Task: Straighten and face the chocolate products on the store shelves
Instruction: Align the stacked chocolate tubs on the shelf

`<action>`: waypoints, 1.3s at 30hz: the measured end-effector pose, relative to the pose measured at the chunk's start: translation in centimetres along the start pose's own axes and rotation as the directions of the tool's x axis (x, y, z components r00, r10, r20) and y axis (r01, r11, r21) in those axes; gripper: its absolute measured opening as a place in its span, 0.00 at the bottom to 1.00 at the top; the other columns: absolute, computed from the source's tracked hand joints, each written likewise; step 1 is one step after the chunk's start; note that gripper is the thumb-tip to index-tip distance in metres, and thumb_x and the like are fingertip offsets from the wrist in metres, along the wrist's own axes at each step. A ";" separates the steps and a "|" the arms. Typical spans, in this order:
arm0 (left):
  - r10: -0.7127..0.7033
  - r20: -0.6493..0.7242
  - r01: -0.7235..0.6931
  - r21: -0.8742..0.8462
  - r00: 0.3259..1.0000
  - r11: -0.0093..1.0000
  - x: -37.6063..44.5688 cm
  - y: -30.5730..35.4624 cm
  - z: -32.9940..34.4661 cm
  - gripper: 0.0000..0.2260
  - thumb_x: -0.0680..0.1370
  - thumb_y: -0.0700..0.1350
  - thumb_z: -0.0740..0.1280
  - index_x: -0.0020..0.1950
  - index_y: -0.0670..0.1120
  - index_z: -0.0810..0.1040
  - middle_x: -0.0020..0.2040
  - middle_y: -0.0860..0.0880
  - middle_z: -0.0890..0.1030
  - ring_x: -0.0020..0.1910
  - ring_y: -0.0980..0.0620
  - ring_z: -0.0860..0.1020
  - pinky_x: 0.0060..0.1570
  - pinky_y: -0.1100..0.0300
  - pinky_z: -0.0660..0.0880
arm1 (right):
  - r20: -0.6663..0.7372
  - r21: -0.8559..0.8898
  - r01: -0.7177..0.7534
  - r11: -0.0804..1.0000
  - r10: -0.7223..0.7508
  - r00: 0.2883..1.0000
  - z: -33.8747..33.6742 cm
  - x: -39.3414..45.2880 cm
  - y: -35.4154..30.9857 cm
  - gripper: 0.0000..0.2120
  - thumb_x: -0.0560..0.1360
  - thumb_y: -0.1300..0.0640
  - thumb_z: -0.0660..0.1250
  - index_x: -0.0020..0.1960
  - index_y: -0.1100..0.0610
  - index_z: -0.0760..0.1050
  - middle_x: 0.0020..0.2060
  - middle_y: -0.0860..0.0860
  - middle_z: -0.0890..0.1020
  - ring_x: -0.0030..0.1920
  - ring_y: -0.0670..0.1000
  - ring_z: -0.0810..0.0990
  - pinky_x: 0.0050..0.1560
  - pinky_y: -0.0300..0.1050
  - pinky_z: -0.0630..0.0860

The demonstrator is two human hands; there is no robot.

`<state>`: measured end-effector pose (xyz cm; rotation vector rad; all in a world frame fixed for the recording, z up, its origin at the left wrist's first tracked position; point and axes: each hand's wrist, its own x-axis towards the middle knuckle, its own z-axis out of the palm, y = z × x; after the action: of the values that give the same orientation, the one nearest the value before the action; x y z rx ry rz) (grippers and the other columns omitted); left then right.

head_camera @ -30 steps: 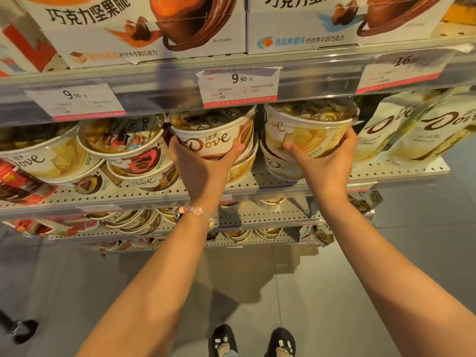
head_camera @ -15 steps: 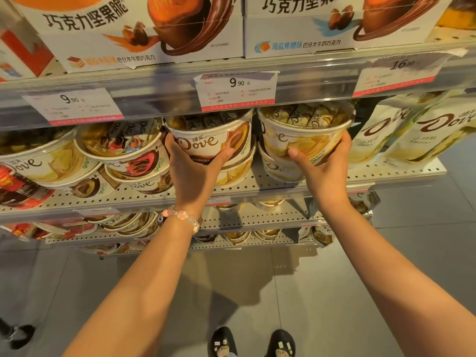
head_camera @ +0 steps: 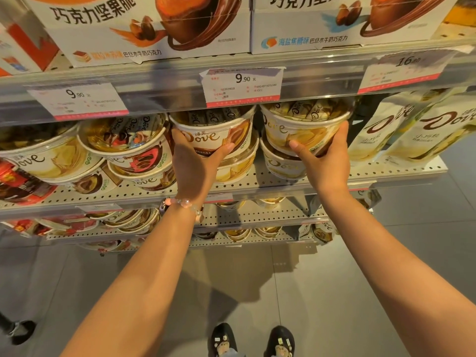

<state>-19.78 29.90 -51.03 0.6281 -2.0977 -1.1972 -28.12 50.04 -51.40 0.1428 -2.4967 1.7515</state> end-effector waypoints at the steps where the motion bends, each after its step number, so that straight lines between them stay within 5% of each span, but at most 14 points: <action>1: -0.003 0.010 0.003 0.010 1.000 1.000 0.1 -0.1 0.1 0.41 0.64 0.50 0.79 0.70 0.41 0.61 0.60 0.55 0.73 0.56 0.65 0.72 0.56 0.77 0.66 | 0.013 -0.001 -0.010 1.000 0.010 1.000 -0.1 0.2 0.0 0.42 0.66 0.48 0.75 0.72 0.53 0.56 0.66 0.49 0.72 0.65 0.50 0.71 0.64 0.54 0.71; 4: -0.031 0.013 0.030 0.043 0.999 0.999 0.0 0.0 0.6 0.46 0.63 0.53 0.79 0.71 0.39 0.58 0.61 0.54 0.71 0.58 0.64 0.70 0.55 0.79 0.62 | 0.017 0.017 -0.006 1.000 0.006 1.000 -0.1 0.3 0.0 0.44 0.66 0.53 0.76 0.73 0.55 0.55 0.67 0.51 0.70 0.67 0.50 0.70 0.67 0.52 0.69; 9: -0.150 -0.078 0.160 0.143 0.986 0.977 -0.5 0.8 2.2 0.60 0.56 0.61 0.79 0.74 0.39 0.47 0.72 0.42 0.59 0.71 0.46 0.59 0.67 0.63 0.53 | -0.158 0.005 0.010 1.000 -0.009 0.987 1.3 -0.5 -0.7 0.57 0.57 0.49 0.81 0.74 0.61 0.50 0.71 0.56 0.62 0.72 0.53 0.60 0.71 0.53 0.62; 15: -0.142 -0.137 0.164 0.168 0.980 0.972 -0.5 0.7 3.1 0.56 0.58 0.63 0.77 0.74 0.40 0.51 0.70 0.44 0.67 0.69 0.45 0.66 0.71 0.43 0.56 | -0.187 0.007 -0.027 1.000 0.028 0.982 1.6 -0.1 -0.4 0.55 0.56 0.48 0.82 0.73 0.59 0.55 0.69 0.53 0.67 0.70 0.52 0.65 0.69 0.52 0.66; 17: -0.134 -0.126 0.153 0.148 0.983 0.977 -0.5 0.4 3.0 0.56 0.57 0.64 0.77 0.73 0.41 0.53 0.69 0.45 0.69 0.68 0.47 0.68 0.70 0.46 0.60 | -0.168 -0.006 -0.040 0.999 0.039 0.985 1.3 0.2 -0.1 0.53 0.55 0.47 0.81 0.72 0.59 0.57 0.67 0.53 0.69 0.68 0.52 0.68 0.67 0.51 0.68; 21: -0.085 -0.102 0.092 0.066 0.991 0.994 -0.7 0.0 2.6 0.50 0.58 0.60 0.79 0.70 0.41 0.58 0.63 0.51 0.72 0.58 0.60 0.70 0.55 0.81 0.61 | -0.119 -0.012 -0.059 0.998 0.057 0.991 0.5 0.6 0.3 0.51 0.56 0.46 0.81 0.70 0.58 0.58 0.64 0.52 0.72 0.65 0.51 0.71 0.65 0.50 0.71; 23: -0.043 -0.074 0.048 0.055 0.996 0.997 -0.7 -0.2 2.3 0.47 0.60 0.58 0.79 0.69 0.41 0.60 0.60 0.54 0.71 0.56 0.63 0.69 0.52 0.85 0.59 | -0.088 0.016 -0.070 0.997 0.071 0.994 0.1 0.7 0.6 0.50 0.56 0.47 0.81 0.70 0.56 0.59 0.63 0.50 0.73 0.63 0.49 0.73 0.64 0.46 0.72; 27: 0.025 -0.039 -0.023 0.055 0.999 0.998 -0.6 -0.4 1.6 0.47 0.61 0.57 0.79 0.70 0.41 0.59 0.60 0.56 0.68 0.57 0.69 0.66 0.56 0.84 0.57 | -0.060 0.053 -0.073 0.996 0.076 0.995 -0.2 0.8 0.8 0.49 0.57 0.49 0.81 0.70 0.55 0.58 0.62 0.48 0.73 0.59 0.44 0.72 0.59 0.37 0.70; 32: -0.009 -0.032 0.010 0.021 0.999 1.000 -0.6 -0.1 1.4 0.49 0.60 0.58 0.79 0.71 0.45 0.57 0.64 0.56 0.69 0.61 0.64 0.68 0.64 0.70 0.63 | -0.055 0.074 -0.055 0.996 0.059 0.997 0.0 0.8 0.7 0.50 0.57 0.50 0.81 0.71 0.56 0.58 0.64 0.49 0.72 0.63 0.46 0.71 0.64 0.42 0.71; 35: -0.002 -0.033 0.003 0.009 0.999 1.000 -0.5 -0.2 1.4 0.47 0.59 0.58 0.79 0.70 0.45 0.58 0.61 0.60 0.69 0.58 0.72 0.68 0.59 0.79 0.61 | -0.040 0.056 -0.012 0.998 0.014 0.999 0.3 0.8 0.5 0.49 0.57 0.52 0.81 0.70 0.56 0.58 0.64 0.50 0.71 0.64 0.46 0.70 0.66 0.46 0.70; 39: -0.016 -0.057 0.016 0.008 0.998 1.000 -0.6 -0.3 1.4 0.51 0.57 0.62 0.79 0.71 0.45 0.58 0.66 0.54 0.70 0.64 0.59 0.70 0.67 0.65 0.64 | 0.001 0.065 -0.006 0.998 0.006 1.000 0.4 0.9 0.7 0.49 0.58 0.52 0.81 0.71 0.53 0.56 0.66 0.50 0.71 0.66 0.48 0.69 0.68 0.50 0.68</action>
<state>-20.36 31.01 -52.00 0.6758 -2.0549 -1.1668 -29.12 49.83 -52.06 0.1400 -2.4443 1.8361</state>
